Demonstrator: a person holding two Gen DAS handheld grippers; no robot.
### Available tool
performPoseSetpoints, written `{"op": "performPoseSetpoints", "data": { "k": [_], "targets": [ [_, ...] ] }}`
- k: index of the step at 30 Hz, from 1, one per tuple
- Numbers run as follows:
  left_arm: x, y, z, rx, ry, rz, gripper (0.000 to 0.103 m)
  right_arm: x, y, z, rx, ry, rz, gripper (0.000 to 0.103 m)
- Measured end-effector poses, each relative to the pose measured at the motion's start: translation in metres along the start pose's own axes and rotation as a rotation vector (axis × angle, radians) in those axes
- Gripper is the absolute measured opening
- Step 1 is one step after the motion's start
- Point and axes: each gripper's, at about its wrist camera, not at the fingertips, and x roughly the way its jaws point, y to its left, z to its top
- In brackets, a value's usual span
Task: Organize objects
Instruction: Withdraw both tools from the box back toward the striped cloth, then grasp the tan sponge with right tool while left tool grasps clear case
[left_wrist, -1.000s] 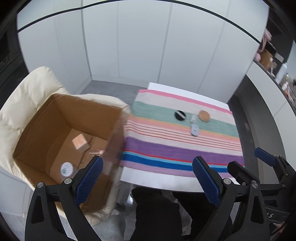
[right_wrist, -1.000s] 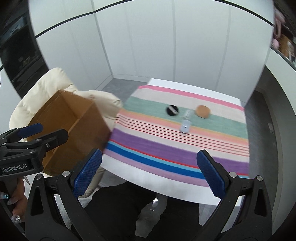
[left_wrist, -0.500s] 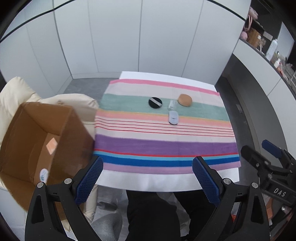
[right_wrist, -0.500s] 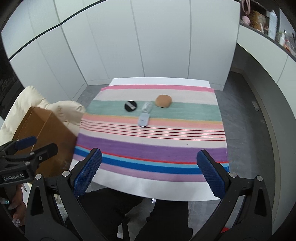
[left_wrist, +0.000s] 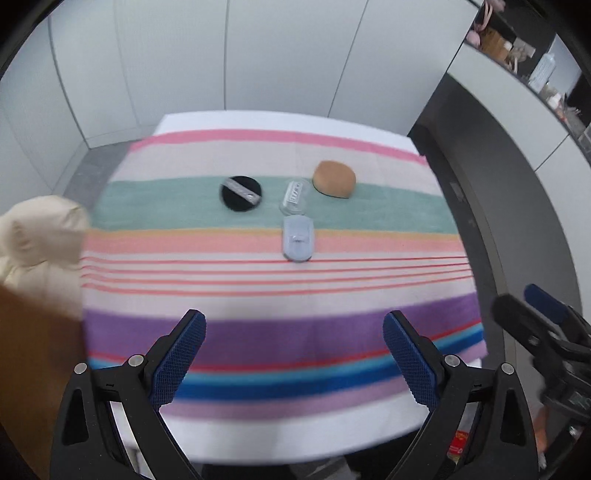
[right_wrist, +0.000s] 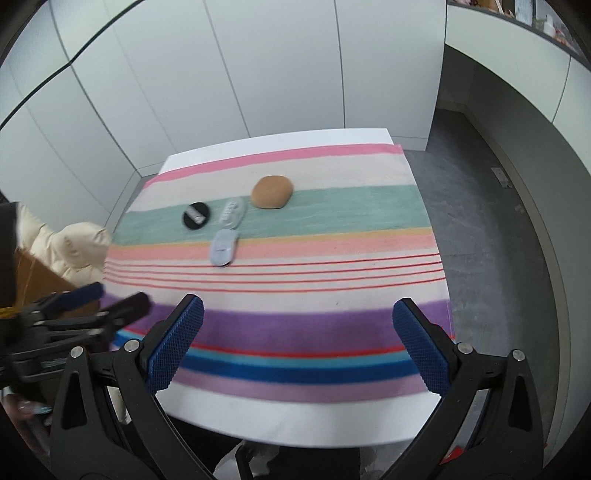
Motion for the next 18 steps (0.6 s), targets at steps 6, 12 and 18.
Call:
{"op": "performPoseSetpoints", "data": {
  "k": [6,12,18],
  "targets": [
    [0.063,-0.015,0.024,0.034,0.003,0.02,0.097,0.049,-0.016,0.013,0.015,0.019,-0.022,0.103],
    [0.105,-0.02,0.038,0.014,0.009,0.04,0.083,0.098,-0.021,0.031,-0.038,0.038,-0.087,0.103],
    [0.133,-0.017,0.047,0.012,-0.012,0.074,0.053,0.136,-0.016,0.051,-0.078,0.016,-0.023,0.103]
  ]
}}
